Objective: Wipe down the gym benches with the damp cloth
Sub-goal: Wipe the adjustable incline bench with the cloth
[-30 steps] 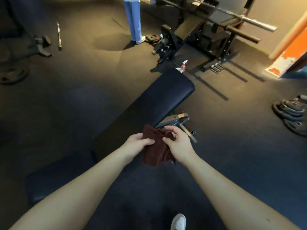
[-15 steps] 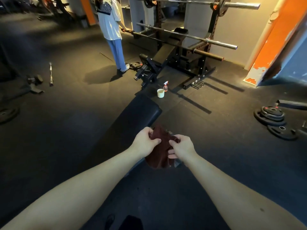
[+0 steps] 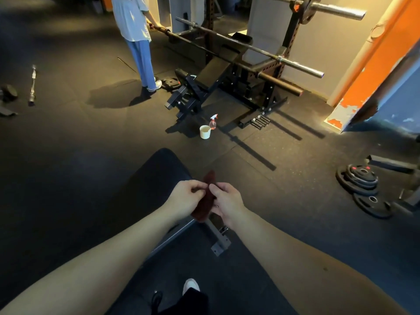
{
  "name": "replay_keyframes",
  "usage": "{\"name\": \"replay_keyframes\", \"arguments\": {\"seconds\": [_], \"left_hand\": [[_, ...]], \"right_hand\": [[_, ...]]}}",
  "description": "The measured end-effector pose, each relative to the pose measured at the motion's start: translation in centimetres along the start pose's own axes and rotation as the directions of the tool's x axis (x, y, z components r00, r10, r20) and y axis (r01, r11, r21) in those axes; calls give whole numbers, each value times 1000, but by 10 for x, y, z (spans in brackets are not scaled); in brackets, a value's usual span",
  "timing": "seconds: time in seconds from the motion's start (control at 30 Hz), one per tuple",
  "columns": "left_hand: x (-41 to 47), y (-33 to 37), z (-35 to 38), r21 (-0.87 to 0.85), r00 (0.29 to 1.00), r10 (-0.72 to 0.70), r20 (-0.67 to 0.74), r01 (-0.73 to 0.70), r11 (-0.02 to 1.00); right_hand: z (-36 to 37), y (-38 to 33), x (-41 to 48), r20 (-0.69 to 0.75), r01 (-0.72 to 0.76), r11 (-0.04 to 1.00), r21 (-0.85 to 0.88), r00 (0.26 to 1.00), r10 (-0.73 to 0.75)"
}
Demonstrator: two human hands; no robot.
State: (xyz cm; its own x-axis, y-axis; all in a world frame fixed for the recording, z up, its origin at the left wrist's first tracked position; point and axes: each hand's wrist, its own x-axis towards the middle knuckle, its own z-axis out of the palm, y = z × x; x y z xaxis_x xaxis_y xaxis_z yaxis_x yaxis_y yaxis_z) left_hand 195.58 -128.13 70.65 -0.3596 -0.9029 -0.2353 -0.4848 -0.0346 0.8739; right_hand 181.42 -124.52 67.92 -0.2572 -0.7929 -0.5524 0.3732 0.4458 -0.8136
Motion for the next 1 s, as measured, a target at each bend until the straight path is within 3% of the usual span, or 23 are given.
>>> {"name": "replay_keyframes", "arguments": {"seconds": [0.13, 0.33, 0.47, 0.57, 0.7, 1.0], "left_hand": [[60, 16, -2, -110, 991, -102, -83, 92, 990], [135, 24, 3, -102, 977, -176, -125, 164, 981], [167, 27, 15, -79, 935, -271, -227, 259, 962], [175, 30, 29, -142, 853, -385, -353, 358, 923], [173, 23, 51, -216, 676, -550, -490, 517, 828], [162, -13, 82, -365, 374, -700, -609, 651, 665]], "right_hand": [[0, -45, 54, 22, 20, 992, -125, 1000, -17], [-13, -89, 134, 106, 27, 954, -297, 994, 5], [-24, -101, 198, 213, 42, 898, -438, 975, 59], [-29, -116, 236, 326, 88, 843, -531, 939, 108], [-31, -136, 264, 447, 201, 755, -625, 884, 134], [-9, -149, 284, 586, 364, 651, -666, 796, 155]]}}
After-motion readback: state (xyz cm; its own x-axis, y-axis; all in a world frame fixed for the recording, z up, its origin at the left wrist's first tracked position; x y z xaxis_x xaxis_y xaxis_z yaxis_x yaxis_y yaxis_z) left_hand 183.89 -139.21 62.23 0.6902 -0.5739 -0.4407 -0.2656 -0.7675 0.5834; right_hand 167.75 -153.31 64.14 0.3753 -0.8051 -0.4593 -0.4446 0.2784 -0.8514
